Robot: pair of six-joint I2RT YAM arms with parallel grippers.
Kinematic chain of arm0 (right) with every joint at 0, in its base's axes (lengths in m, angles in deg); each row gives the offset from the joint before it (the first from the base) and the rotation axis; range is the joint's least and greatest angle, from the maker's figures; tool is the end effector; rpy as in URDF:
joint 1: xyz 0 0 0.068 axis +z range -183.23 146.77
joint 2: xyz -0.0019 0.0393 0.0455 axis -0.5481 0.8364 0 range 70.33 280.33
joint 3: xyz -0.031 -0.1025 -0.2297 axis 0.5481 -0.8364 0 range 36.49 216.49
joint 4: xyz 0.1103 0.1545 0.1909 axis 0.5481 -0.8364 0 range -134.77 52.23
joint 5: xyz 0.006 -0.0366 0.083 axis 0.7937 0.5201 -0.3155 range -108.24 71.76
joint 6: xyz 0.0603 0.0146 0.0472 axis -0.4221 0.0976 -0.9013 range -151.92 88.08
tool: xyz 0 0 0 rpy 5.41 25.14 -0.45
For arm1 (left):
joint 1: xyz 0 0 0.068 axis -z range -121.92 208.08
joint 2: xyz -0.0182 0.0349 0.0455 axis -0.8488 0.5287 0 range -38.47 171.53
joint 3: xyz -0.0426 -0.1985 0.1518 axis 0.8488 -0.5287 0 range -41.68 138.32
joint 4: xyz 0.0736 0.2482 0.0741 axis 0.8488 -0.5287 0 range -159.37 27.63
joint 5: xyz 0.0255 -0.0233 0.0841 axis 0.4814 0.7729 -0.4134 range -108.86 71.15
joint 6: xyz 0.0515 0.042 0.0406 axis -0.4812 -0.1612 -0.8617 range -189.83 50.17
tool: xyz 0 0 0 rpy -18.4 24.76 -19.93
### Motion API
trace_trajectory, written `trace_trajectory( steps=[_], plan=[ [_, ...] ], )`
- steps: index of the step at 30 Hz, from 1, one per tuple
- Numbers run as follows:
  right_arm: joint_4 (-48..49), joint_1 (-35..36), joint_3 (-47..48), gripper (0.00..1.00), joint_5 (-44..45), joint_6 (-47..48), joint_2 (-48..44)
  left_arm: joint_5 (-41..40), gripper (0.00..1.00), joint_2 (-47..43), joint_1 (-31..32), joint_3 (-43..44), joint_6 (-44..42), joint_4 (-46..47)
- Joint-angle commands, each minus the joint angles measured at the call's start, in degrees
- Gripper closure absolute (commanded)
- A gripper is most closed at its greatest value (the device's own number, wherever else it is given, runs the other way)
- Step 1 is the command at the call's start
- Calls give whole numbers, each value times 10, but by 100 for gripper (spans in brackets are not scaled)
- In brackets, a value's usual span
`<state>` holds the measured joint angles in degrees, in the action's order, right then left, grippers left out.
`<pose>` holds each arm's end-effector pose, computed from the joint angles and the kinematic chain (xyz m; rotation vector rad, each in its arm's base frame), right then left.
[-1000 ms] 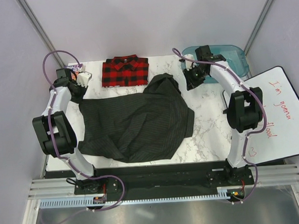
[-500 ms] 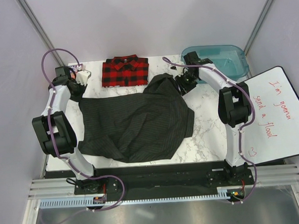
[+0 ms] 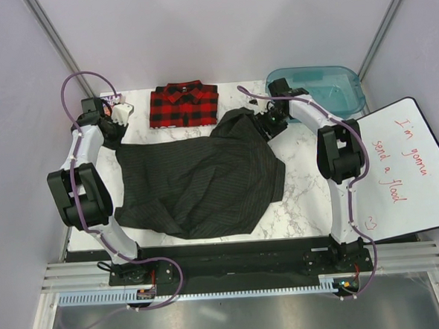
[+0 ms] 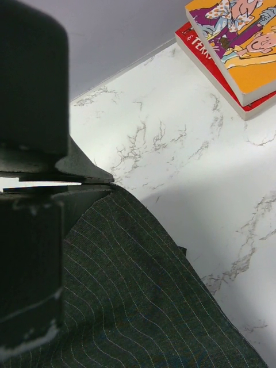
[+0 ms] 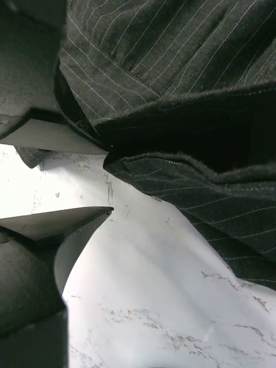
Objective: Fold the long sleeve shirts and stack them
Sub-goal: Flatten the shirt out
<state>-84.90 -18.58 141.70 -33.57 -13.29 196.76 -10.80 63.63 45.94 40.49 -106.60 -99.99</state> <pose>0.4537 0.1369 0.1455 -0.8507 2.6003 0.3497 0.3978 0.0759 0.2041 0.5987 2.4957 0.1448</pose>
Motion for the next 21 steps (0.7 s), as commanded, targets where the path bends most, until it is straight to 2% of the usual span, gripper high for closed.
trace_trajectory(
  steps=[1,6,7,8,9,10,12,17,21],
  plan=[
    [11,7,29,50,-16,-5,-7,6,98,6,-3,18,19,1],
    [13,7,61,50,-38,-8,21,3,98,11,-3,21,21,0],
    [14,8,72,55,-44,-4,26,3,98,12,-3,21,20,0],
    [16,7,76,60,-45,-4,29,3,98,11,-3,23,21,1],
    [17,7,82,70,-45,-6,32,5,98,10,-2,23,21,0],
    [17,6,90,87,-38,-7,35,7,98,10,-3,24,21,-1],
    [19,6,99,100,-24,-13,33,11,98,10,-3,27,25,0],
    [53,-3,90,100,39,-39,-49,33,98,0,-7,55,57,1],
    [96,-7,79,100,94,-58,-134,108,98,-38,-10,77,108,15]
  ],
)
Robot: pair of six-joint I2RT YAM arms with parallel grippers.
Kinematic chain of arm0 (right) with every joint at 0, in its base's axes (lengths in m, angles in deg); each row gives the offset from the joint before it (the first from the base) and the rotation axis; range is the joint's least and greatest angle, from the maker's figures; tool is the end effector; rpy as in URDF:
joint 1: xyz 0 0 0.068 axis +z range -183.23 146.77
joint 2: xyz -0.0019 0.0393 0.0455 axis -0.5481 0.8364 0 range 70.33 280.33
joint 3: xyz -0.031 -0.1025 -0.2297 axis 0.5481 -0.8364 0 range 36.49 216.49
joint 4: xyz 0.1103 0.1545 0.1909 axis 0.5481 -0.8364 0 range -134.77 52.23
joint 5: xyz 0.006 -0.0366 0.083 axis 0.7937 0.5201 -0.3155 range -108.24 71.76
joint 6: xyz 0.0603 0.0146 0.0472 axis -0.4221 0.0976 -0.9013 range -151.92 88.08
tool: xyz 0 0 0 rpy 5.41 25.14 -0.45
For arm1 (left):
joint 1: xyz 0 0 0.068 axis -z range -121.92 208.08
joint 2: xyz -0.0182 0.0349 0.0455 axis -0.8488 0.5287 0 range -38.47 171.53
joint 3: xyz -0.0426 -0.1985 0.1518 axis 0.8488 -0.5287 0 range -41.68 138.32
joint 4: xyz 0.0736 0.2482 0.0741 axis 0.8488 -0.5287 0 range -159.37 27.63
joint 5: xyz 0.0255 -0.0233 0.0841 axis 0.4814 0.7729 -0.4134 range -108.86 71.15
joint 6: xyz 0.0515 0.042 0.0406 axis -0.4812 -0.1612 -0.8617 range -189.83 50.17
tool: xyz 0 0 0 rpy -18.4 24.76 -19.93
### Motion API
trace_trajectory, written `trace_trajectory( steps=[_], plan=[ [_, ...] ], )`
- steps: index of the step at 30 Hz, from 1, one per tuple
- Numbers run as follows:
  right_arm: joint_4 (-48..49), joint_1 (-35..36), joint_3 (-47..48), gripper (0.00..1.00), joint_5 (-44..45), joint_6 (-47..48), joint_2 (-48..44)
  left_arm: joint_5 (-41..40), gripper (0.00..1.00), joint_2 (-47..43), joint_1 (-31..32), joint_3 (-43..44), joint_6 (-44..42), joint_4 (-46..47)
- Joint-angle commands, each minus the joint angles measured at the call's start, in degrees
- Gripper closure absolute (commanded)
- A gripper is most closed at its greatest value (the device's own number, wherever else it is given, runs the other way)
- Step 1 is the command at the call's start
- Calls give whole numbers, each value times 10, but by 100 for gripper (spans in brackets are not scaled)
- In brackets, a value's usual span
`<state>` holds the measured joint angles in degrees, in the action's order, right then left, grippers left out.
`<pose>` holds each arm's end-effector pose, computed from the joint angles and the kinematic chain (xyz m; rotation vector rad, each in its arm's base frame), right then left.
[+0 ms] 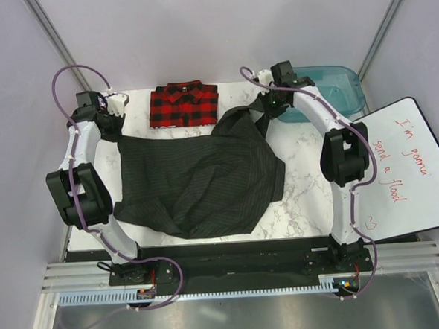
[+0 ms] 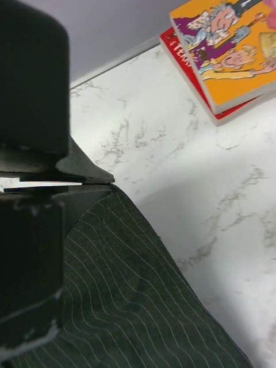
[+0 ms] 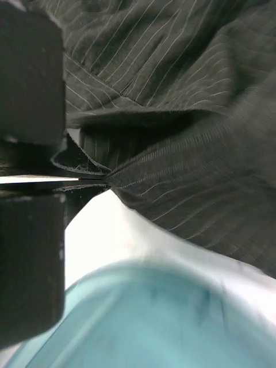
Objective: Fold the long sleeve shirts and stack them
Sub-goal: Flatten the shirt out
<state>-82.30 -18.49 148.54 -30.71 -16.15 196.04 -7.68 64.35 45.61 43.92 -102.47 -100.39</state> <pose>0.4758 0.1401 0.1919 -0.7541 2.4603 0.2745 0.4064 0.0766 0.2193 0.5149 2.4563 0.0746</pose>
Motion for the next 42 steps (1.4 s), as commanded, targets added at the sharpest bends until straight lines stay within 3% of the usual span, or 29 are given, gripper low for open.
trace_trajectory(
  steps=[1,6,10,17,22,27,28,29,31,32,34,35,38,42],
  plan=[
    [79,-8,11,100,81,-34,-154,86,98,-55,-5,40,85,40],
    [121,-9,5,100,121,-35,-218,130,98,-101,-5,22,105,86],
    [101,-4,13,100,121,-5,-237,142,98,-119,-5,10,81,76],
    [48,69,-10,100,70,-13,-226,155,98,-144,-5,-44,54,67],
    [75,134,-30,100,51,-36,-182,142,98,-138,-5,-62,61,63],
    [85,150,39,99,17,-97,-63,129,98,-105,-5,-58,79,59],
    [72,148,60,91,11,-97,-45,129,98,-98,-5,-54,81,58],
    [64,147,96,72,4,-96,-15,126,98,-93,-5,-53,85,59],
    [45,130,125,52,-34,-87,-1,127,98,-77,-6,-40,87,52],
    [43,122,128,34,-50,-83,-2,129,98,-73,-6,-35,87,47],
    [29,90,119,22,-106,-60,-11,140,98,-60,-6,-22,83,38],
    [19,79,106,9,-131,-47,-20,147,98,-55,-6,-16,79,33],
    [-32,53,80,2,-175,7,-27,171,98,-37,-6,4,75,16],
    [-64,45,56,12,-219,37,-11,183,98,-16,-6,23,71,3]
  ],
)
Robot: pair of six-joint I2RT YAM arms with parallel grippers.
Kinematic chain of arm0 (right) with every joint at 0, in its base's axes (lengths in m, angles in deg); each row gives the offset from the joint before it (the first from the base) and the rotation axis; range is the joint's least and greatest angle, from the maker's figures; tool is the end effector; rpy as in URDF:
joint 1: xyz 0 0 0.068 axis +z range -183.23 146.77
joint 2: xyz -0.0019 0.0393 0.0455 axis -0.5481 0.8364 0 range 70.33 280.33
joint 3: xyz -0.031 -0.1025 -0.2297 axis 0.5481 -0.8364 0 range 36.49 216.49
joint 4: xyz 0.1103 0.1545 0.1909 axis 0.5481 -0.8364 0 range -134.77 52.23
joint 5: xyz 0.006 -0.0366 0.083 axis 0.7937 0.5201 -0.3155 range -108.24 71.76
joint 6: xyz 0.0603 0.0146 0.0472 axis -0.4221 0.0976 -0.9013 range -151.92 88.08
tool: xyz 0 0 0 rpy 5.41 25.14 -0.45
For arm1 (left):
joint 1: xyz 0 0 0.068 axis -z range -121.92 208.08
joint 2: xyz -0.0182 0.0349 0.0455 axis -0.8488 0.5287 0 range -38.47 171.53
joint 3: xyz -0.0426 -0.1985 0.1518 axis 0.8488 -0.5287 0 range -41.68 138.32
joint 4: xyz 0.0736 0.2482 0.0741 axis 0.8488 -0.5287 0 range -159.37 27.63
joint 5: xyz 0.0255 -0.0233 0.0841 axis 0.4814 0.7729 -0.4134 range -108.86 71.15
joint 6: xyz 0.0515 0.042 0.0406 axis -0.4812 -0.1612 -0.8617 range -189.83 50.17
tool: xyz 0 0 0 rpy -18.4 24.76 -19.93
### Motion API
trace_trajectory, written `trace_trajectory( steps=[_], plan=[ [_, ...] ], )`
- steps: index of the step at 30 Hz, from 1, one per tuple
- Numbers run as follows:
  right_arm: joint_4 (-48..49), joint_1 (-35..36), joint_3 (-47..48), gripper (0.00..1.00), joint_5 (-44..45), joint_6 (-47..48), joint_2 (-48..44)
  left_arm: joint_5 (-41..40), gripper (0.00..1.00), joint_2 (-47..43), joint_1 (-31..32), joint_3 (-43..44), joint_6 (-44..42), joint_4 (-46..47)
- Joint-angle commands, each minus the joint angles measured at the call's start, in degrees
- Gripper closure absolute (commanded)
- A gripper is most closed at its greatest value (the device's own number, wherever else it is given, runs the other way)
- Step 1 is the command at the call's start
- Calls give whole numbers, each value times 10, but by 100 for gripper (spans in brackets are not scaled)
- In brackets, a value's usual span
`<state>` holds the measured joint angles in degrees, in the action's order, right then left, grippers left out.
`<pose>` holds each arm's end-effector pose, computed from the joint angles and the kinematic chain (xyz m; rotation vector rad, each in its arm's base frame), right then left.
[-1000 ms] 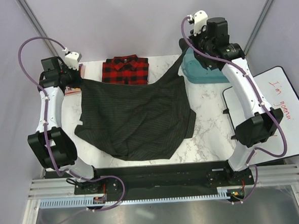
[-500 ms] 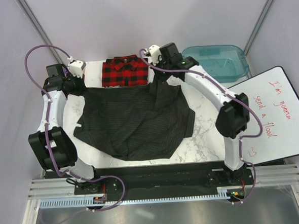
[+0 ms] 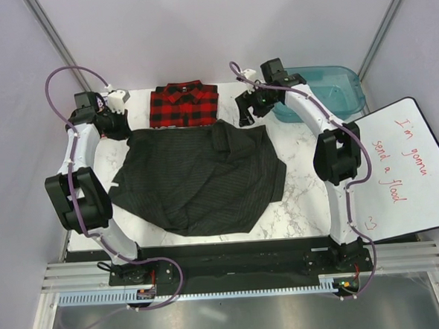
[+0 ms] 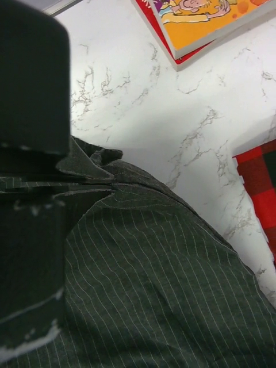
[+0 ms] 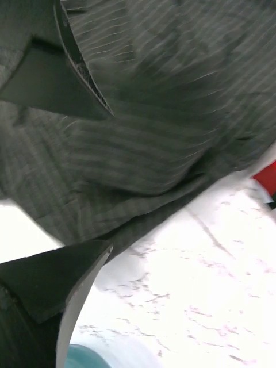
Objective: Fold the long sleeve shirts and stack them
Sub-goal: Flatten the shirt out
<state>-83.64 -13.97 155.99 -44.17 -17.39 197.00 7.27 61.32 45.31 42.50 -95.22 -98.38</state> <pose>0.4669 0.1941 0.2301 -0.8938 2.2929 0.5983 0.4012 0.0608 0.2388 0.4484 2.3225 -0.2486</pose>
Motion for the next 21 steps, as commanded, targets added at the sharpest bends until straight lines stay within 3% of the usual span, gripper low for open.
trace_trajectory(
  steps=[1,7,12,17,21],
  plan=[
    [-46,1,-17,17,-100,49,-14,34,98,17,-3,38,-2,-20],
    [-42,2,15,18,-139,11,47,31,98,23,-3,43,-12,-33],
    [2,9,-16,22,-114,-13,67,28,98,24,-3,45,-14,-36],
    [37,15,7,11,-97,-49,110,30,98,26,-3,47,-12,-42],
    [42,19,12,17,-163,-63,102,25,98,26,-3,49,-14,-44]
  ],
)
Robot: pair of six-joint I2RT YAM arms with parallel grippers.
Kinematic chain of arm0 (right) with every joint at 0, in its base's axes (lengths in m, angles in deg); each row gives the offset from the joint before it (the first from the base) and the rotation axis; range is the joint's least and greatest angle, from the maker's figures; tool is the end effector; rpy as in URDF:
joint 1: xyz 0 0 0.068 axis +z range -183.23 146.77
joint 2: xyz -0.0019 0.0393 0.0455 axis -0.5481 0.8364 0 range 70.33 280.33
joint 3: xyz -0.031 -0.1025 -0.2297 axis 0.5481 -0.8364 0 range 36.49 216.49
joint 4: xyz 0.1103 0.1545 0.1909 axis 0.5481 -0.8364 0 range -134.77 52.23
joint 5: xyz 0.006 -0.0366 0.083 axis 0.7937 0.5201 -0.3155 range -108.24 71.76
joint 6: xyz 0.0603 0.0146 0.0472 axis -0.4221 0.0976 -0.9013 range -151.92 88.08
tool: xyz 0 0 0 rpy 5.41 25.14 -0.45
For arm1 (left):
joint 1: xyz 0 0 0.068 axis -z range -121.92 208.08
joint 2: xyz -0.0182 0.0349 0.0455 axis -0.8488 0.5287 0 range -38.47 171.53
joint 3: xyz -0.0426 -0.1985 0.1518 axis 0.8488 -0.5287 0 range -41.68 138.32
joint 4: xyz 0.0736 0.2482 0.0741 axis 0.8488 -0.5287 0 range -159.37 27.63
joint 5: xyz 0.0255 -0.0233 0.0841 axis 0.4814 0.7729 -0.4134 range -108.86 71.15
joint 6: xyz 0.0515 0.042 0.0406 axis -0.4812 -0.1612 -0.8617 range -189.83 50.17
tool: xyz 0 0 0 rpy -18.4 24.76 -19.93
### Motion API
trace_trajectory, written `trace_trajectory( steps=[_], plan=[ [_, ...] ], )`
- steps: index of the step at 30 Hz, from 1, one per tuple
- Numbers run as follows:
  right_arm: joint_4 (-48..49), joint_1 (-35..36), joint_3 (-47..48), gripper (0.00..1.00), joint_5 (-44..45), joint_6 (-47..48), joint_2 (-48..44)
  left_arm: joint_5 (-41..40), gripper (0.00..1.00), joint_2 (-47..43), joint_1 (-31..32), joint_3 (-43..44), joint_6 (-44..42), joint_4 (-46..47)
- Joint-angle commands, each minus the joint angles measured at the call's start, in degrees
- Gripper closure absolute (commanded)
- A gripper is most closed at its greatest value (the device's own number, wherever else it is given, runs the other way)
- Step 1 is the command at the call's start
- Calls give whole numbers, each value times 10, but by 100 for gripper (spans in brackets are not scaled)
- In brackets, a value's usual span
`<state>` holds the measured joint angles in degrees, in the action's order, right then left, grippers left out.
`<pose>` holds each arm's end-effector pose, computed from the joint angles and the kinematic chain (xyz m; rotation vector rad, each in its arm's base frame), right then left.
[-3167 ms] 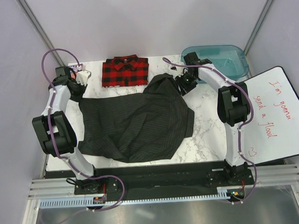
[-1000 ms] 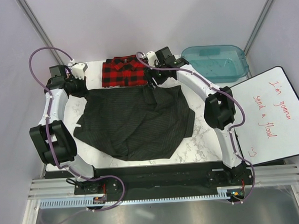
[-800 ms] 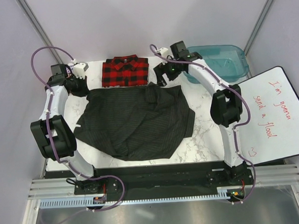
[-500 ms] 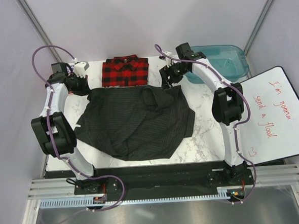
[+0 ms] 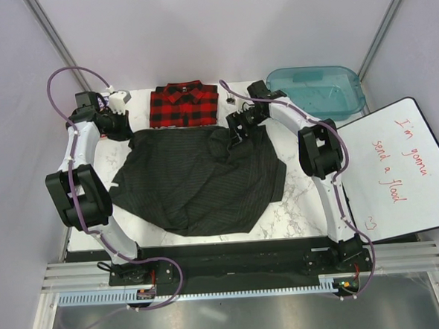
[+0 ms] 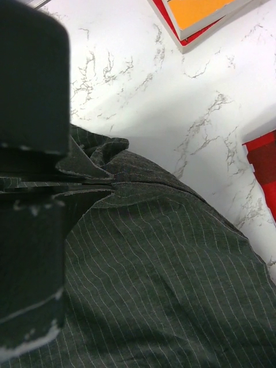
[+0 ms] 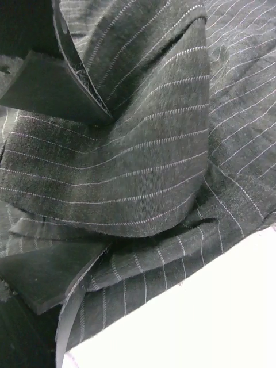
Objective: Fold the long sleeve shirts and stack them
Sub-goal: Flatten the shirt out
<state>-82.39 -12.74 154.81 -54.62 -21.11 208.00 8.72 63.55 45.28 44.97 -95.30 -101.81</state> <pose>0.4686 0.2174 0.1358 -0.8933 2.4550 0.9038 0.4044 0.0602 0.2342 0.4497 2.3606 -0.3063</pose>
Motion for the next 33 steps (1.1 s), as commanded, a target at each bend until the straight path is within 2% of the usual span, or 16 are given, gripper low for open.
trace_trajectory(
  steps=[1,2,3,4,7,12,15,22,25,29,33],
  plan=[
    [36,9,9,21,-84,-38,-15,12,98,5,-3,25,-14,-11],
    [44,10,1,28,-95,-44,-31,13,98,6,-4,25,-13,-12],
    [55,11,-7,44,-102,-47,-37,13,98,6,-4,24,-13,-12],
    [59,11,-12,71,-109,-53,-42,17,98,5,-3,25,-13,-12],
    [62,2,-9,100,-103,-68,-84,16,98,4,-4,29,-16,-12],
    [99,-50,-9,100,-52,-107,-171,6,98,4,-5,69,-37,-14],
    [112,-79,-6,100,-13,-127,-221,-26,98,7,-5,88,-78,-11],
    [146,-109,-11,100,60,-136,-314,-182,98,-17,10,99,-201,8],
    [149,-110,-14,100,77,-140,-327,-185,98,-33,15,86,-215,8],
    [163,-111,-13,100,107,-152,-342,-187,98,-50,18,63,-188,12],
    [225,-111,2,100,152,-185,-367,-99,98,-78,4,96,-89,16]
  ],
)
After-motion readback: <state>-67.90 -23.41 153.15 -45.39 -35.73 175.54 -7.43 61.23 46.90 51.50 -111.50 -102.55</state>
